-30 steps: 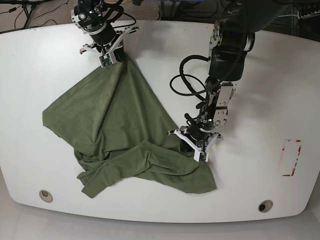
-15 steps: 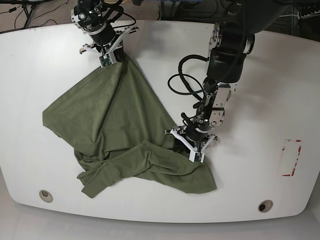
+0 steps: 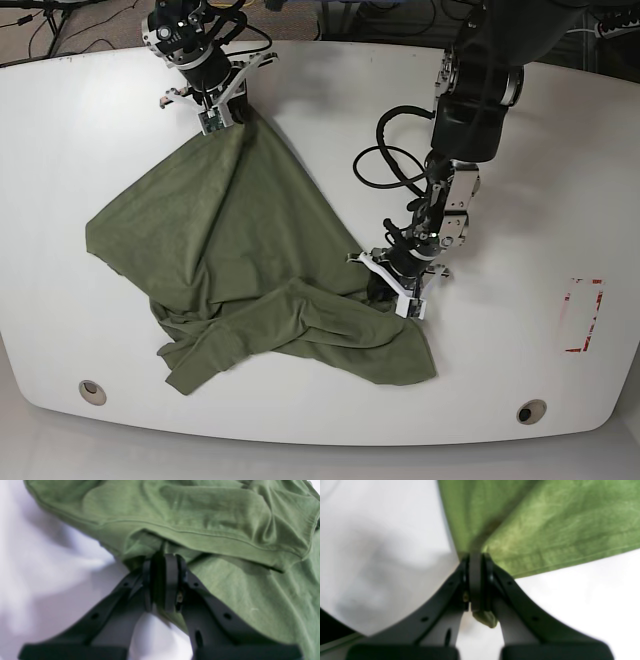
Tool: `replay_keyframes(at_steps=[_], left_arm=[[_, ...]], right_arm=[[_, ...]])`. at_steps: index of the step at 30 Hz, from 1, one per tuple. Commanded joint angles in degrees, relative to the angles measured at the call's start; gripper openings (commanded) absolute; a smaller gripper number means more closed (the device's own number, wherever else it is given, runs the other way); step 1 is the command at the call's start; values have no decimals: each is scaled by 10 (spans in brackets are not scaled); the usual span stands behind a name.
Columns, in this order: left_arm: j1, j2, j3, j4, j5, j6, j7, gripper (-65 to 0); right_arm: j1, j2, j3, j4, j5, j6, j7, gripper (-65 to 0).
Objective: Layout the t-shirt on the table in an organized manner, then fold the t-shirt properly
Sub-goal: 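Drag the grasped edge with the left gripper away from the right gripper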
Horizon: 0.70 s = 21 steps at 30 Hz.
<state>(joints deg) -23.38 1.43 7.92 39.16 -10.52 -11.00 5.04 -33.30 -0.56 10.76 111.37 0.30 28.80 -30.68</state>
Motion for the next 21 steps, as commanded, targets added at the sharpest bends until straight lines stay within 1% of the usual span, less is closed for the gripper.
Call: replay_keyframes(at_steps=[1,5,7,11,13,16,18,21], left_arm=[[28,-27,-2,12,22,27,67,-600],[64,-53,-2,60,20,27,70,-599],[88,-67,-2,96,20,27,84,-597],[124,-75,-4,178,19,27,108,-594],[145,-82,-6,226,19,27,119,-578],[162,-91,-18,274,19,27,123,-526],[173,-91,-26,308,19,27,128,-471],[182,-91,-37,352,19,27,150,-372]], right_arm=[[-2,12,-2,13,12,3,12,-650],[-2,13,-1,13,12,3,12,-650],[-2,13,-1,13,12,3,12,-650],[-1,13,-1,13,12,3,12,-650],[0,13,-1,13,11,3,12,-650],[7,13,-1,13,10,3,12,-650],[9,13,-1,13,10,3,12,-650],[11,13,-1,13,10,3,12,-650]])
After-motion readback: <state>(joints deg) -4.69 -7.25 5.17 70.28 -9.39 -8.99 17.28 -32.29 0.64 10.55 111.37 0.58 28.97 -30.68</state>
